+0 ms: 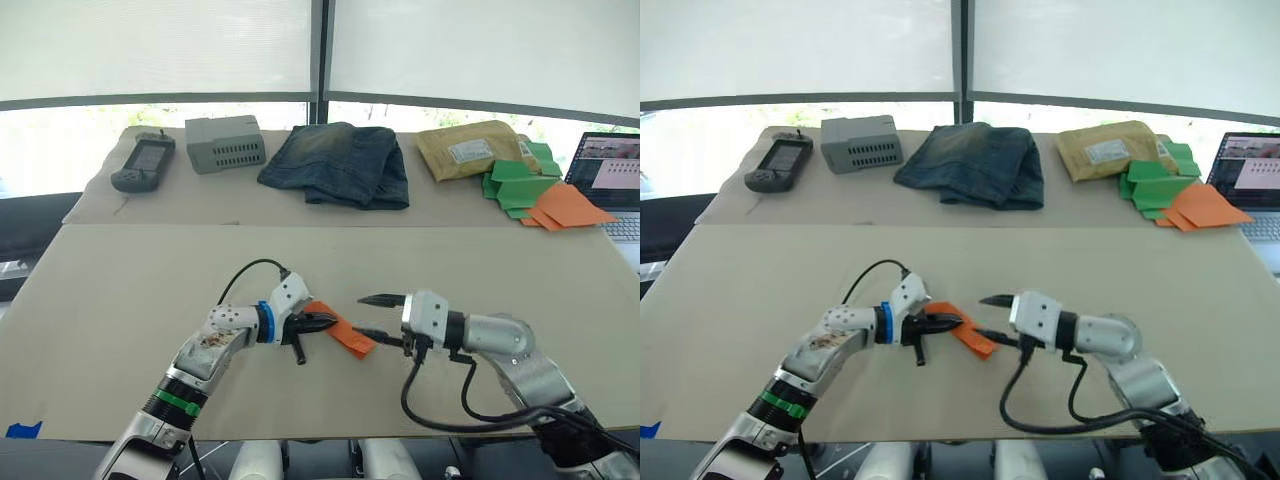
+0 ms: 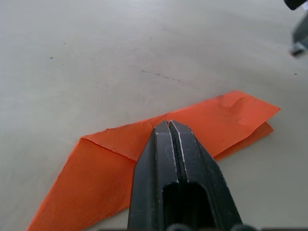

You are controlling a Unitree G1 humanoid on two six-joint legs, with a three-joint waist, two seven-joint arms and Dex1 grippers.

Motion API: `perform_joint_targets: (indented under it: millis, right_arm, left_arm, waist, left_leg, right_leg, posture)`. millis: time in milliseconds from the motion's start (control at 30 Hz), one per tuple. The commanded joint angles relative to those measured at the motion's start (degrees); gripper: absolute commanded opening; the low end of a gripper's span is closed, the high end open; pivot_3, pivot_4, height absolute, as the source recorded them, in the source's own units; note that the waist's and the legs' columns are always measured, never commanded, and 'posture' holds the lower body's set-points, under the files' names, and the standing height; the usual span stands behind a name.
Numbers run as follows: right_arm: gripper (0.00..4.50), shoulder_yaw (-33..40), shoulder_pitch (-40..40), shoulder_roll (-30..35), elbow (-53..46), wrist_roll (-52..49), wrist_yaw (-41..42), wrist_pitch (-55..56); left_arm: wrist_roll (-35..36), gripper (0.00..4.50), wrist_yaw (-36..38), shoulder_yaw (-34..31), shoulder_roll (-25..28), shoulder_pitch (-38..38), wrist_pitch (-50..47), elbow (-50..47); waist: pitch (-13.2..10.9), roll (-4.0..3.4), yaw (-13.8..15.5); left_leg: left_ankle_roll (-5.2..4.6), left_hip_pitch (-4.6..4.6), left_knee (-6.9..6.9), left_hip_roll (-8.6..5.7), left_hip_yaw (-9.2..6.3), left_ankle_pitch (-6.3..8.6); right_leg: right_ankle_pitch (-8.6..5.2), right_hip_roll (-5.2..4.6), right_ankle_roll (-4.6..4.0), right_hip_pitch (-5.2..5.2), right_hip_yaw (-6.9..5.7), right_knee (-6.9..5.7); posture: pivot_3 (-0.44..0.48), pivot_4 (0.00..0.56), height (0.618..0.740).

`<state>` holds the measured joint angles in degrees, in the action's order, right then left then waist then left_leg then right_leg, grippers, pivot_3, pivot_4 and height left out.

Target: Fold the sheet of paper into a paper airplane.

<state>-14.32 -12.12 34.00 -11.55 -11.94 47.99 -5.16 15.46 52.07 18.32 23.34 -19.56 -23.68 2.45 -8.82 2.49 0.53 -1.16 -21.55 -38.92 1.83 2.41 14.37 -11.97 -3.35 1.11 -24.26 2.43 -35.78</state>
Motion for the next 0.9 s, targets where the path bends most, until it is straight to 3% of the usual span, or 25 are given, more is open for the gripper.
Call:
perform_joint_targets:
  millis: [33, 100, 133, 333, 733, 900]
  right_arm:
    - [0.76, -0.77, 0.43, -2.46, 3.88, 1.23, -1.74, -2.94]
    - [0.05, -1.22, 0.65, -4.82, 6.21, 1.33, -2.36, -3.45]
    - [0.02, -1.44, 0.69, -5.61, 7.03, 1.62, -2.50, -3.85]
    - [0.02, -2.79, 1.20, -8.16, 7.52, 2.47, -2.35, -7.97]
    - [0.02, -2.31, 8.91, -1.85, 5.65, 6.23, -1.29, -3.24]
    - [0.02, 0.64, 15.91, 2.23, 1.69, 4.76, 0.12, -1.58]
  left_arm:
    - [-2.24, 0.00, -1.45, 0.49, 0.59, 1.34, -2.27, 1.64]
    - [-2.10, 0.00, -1.83, 0.17, 0.60, 1.65, -2.79, 0.85]
    - [-2.07, 0.00, -2.05, 0.03, 0.58, 1.81, -2.98, 0.53]
    - [-1.68, 0.00, -2.95, -0.48, 0.39, 3.06, -4.85, -1.14]
    - [-2.19, 0.00, -2.77, -0.29, 0.28, 1.70, -4.80, 0.97]
    - [-2.30, 0.00, -2.18, 0.30, 0.20, 1.08, -4.56, 1.79]
  waist:
    - [0.00, -0.01, 0.08]
    - [0.01, -0.04, 0.07]
    - [0.01, -0.05, 0.05]
    - [0.01, -0.05, -0.40]
    - [0.16, -0.04, -0.46]
    - [0.22, -0.10, -0.07]
  left_leg:
    - [0.00, -0.04, 0.02, -0.01, 0.00, 0.00]
    - [0.00, -0.29, 0.03, -0.03, 0.03, 0.00]
    - [0.00, -0.37, 0.02, -0.04, 0.03, 0.00]
    - [-0.01, -0.33, 0.00, -0.01, -0.06, 0.00]
    - [0.00, -0.18, 0.06, -0.05, -0.11, 0.01]
    - [0.01, -0.14, 0.05, -0.05, -0.14, 0.01]
  right_leg:
    - [0.00, 0.00, 0.00, -0.03, 0.00, 0.01]
    - [-0.02, 0.00, -0.02, -0.16, -0.04, 0.05]
    - [-0.01, 0.00, -0.01, -0.21, -0.04, 0.06]
    - [0.03, 0.00, 0.06, -0.16, -0.03, 0.05]
    - [-0.05, -0.01, 0.04, -0.02, -0.06, 0.09]
    - [-0.06, -0.02, 0.05, 0.02, -0.08, 0.12]
  posture:
    - [0.000, 0.150, 0.722]
    - [0.000, 0.150, 0.722]
    - [0.000, 0.150, 0.722]
    - [0.000, 0.150, 0.722]
    - [0.000, 0.150, 0.722]
    - [0.000, 0.150, 0.722]
